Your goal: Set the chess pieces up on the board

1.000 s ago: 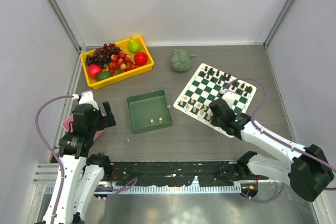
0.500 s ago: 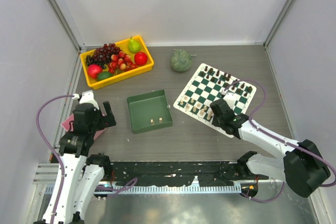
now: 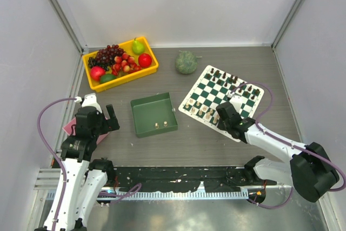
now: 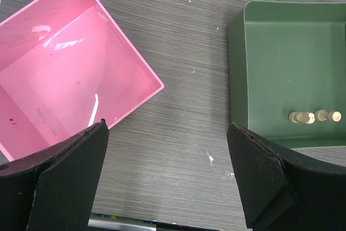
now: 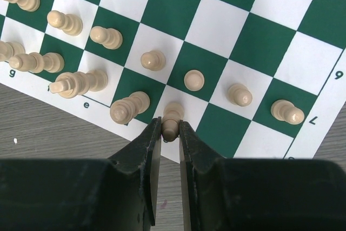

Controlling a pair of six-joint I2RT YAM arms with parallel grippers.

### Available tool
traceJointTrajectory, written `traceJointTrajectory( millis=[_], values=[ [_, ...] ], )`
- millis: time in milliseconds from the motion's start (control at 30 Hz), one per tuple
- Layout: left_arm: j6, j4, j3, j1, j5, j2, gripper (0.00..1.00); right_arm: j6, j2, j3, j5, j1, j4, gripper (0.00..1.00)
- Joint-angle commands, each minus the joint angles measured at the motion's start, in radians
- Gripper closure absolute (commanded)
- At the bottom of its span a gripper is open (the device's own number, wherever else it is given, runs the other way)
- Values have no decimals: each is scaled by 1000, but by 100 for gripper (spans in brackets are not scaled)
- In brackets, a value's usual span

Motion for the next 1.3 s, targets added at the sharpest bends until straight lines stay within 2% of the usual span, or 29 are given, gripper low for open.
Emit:
traceJointTrajectory(
  millis=[0,233,433,800,967,1167,1267],
  values=[
    [8,29,16,-1,8,5,1,7,-15,-13,13,-4,29,81],
    [8,28,16,0,10,5,1,9,-7,-11,13,-2,20,78],
    [8,28,14,0,9,2,1,-5,-31,12,18,-4,0,66],
    [8,28,16,0,10,1,1,-50,-120,122,39,-4,-104,56],
    [8,31,14,0,12,-2,1,-102,-160,199,-22,-1,-113,51],
    [8,28,14,0,7,-4,1,-169,-44,369,-163,44,-133,45],
    [7,26,14,0,4,-4,1,-215,75,498,-195,131,-155,43]
  ],
)
